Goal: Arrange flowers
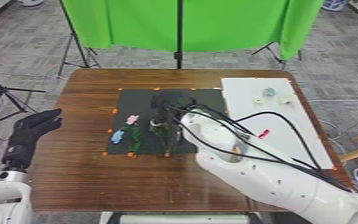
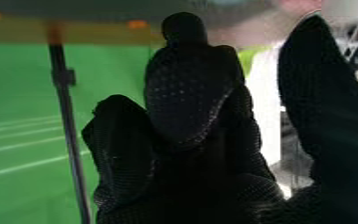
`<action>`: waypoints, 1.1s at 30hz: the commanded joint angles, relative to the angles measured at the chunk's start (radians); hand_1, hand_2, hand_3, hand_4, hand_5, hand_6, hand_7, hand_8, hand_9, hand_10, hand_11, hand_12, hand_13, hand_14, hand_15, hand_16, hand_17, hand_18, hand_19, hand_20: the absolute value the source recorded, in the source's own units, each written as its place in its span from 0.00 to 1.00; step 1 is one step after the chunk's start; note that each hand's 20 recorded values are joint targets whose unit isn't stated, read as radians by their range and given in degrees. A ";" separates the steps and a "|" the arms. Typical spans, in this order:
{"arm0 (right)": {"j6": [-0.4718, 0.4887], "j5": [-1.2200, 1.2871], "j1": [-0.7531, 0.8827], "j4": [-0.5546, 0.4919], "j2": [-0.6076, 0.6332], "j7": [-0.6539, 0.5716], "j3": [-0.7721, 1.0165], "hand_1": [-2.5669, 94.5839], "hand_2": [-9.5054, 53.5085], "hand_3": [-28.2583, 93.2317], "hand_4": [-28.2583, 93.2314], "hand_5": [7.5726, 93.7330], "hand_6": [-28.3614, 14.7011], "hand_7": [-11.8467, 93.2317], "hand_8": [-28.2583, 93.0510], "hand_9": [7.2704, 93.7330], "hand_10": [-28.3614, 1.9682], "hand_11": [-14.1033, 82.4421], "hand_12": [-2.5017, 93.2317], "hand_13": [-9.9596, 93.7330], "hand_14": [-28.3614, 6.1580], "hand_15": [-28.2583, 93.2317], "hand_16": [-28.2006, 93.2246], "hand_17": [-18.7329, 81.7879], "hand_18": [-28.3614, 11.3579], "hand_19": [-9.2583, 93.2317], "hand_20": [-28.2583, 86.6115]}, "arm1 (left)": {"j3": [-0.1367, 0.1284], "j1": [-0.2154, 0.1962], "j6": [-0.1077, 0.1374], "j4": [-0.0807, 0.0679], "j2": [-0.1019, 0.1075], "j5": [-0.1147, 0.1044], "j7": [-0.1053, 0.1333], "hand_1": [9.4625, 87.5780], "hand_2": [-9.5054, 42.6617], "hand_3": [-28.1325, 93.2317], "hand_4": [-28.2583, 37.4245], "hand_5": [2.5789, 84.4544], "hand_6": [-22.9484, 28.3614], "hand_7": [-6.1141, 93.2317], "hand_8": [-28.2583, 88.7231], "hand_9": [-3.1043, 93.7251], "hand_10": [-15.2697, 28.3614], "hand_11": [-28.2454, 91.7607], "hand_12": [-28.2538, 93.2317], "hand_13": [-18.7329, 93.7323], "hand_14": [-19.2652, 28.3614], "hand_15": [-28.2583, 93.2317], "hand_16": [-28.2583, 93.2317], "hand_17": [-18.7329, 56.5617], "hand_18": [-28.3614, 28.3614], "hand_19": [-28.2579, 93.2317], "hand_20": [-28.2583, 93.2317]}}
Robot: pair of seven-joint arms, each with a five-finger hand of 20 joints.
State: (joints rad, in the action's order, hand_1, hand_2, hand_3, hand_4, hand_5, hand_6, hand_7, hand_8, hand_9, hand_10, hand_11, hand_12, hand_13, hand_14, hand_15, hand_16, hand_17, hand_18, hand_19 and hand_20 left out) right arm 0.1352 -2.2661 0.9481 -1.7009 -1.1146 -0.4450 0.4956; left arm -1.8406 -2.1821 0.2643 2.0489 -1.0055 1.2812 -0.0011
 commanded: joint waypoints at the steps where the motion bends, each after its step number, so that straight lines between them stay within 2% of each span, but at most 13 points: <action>1: -0.149 -0.019 -0.015 -0.074 0.120 -0.046 0.106 0.38 0.00 0.78 0.09 0.57 0.67 0.25 0.16 0.76 0.51 0.35 0.26 0.93 0.72 0.69 0.54 0.76 0.32 1.00 0.75 | -0.025 -0.040 -0.001 0.020 -0.014 0.012 -0.013 0.39 0.33 0.76 0.17 0.56 0.54 0.21 0.18 0.50 0.66 0.43 0.33 0.51 0.76 0.43 0.22 0.44 0.73 0.38 0.43; 3: -0.127 -0.011 -0.006 -0.055 0.143 -0.073 0.138 0.37 0.00 0.78 0.10 0.57 0.66 0.25 0.16 0.76 0.51 0.36 0.27 0.93 0.72 0.69 0.53 0.76 0.32 1.00 0.75 | -0.031 -0.051 0.006 0.025 -0.015 0.012 -0.015 0.39 0.33 0.76 0.18 0.56 0.54 0.21 0.18 0.50 0.66 0.43 0.33 0.51 0.76 0.43 0.22 0.44 0.73 0.38 0.43; 7: -0.100 0.002 0.031 -0.018 0.203 -0.125 0.217 0.34 0.00 0.78 0.11 0.58 0.63 0.24 0.17 0.77 0.49 0.37 0.28 0.92 0.70 0.70 0.53 0.76 0.32 1.00 0.75 | -0.033 -0.043 -0.003 0.022 -0.012 0.013 -0.014 0.39 0.33 0.76 0.18 0.56 0.54 0.21 0.18 0.50 0.66 0.43 0.33 0.51 0.76 0.43 0.22 0.44 0.73 0.38 0.43; 11: -0.090 0.020 0.078 0.020 0.251 -0.162 0.288 0.33 0.00 0.77 0.11 0.60 0.62 0.24 0.17 0.77 0.47 0.37 0.28 0.92 0.68 0.71 0.53 0.76 0.32 1.00 0.75 | -0.044 -0.056 0.001 0.026 -0.015 0.011 -0.016 0.39 0.33 0.76 0.18 0.56 0.54 0.21 0.18 0.50 0.66 0.43 0.33 0.51 0.76 0.43 0.22 0.44 0.73 0.38 0.43; 17: -0.056 0.008 0.122 0.089 0.286 -0.200 0.318 0.33 0.00 0.76 0.12 0.62 0.62 0.24 0.17 0.78 0.45 0.39 0.29 0.92 0.68 0.71 0.53 0.76 0.31 1.00 0.76 | -0.039 -0.057 -0.014 0.026 -0.023 0.014 -0.017 0.39 0.33 0.76 0.18 0.56 0.54 0.21 0.18 0.50 0.66 0.43 0.33 0.51 0.76 0.43 0.22 0.44 0.73 0.38 0.43; 25: -0.086 -0.062 0.133 0.174 0.285 -0.236 0.301 0.34 0.00 0.76 0.12 0.63 0.66 0.25 0.17 0.78 0.45 0.44 0.32 0.92 0.66 0.74 0.53 0.76 0.30 1.00 0.76 | -0.040 -0.052 -0.026 0.022 -0.021 0.015 -0.019 0.39 0.33 0.76 0.18 0.56 0.54 0.21 0.18 0.50 0.66 0.43 0.33 0.51 0.76 0.43 0.22 0.44 0.73 0.38 0.43; 33: -0.107 -0.045 0.180 0.193 0.278 -0.248 0.312 0.34 0.00 0.77 0.12 0.64 0.67 0.25 0.16 0.79 0.46 0.46 0.32 0.92 0.66 0.75 0.53 0.77 0.29 1.00 0.76 | -0.038 -0.044 -0.038 0.017 -0.018 0.015 -0.024 0.39 0.33 0.76 0.18 0.56 0.54 0.21 0.18 0.50 0.66 0.43 0.33 0.51 0.76 0.43 0.22 0.44 0.73 0.38 0.43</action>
State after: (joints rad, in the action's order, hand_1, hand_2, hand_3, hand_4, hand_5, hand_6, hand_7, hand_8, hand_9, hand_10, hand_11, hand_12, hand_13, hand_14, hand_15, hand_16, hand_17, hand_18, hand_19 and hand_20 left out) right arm 0.0597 -2.3111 1.0886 -1.5208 -0.8326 -0.6763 0.8061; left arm -1.8805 -2.2187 0.2454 2.0718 -1.0171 1.2921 -0.0115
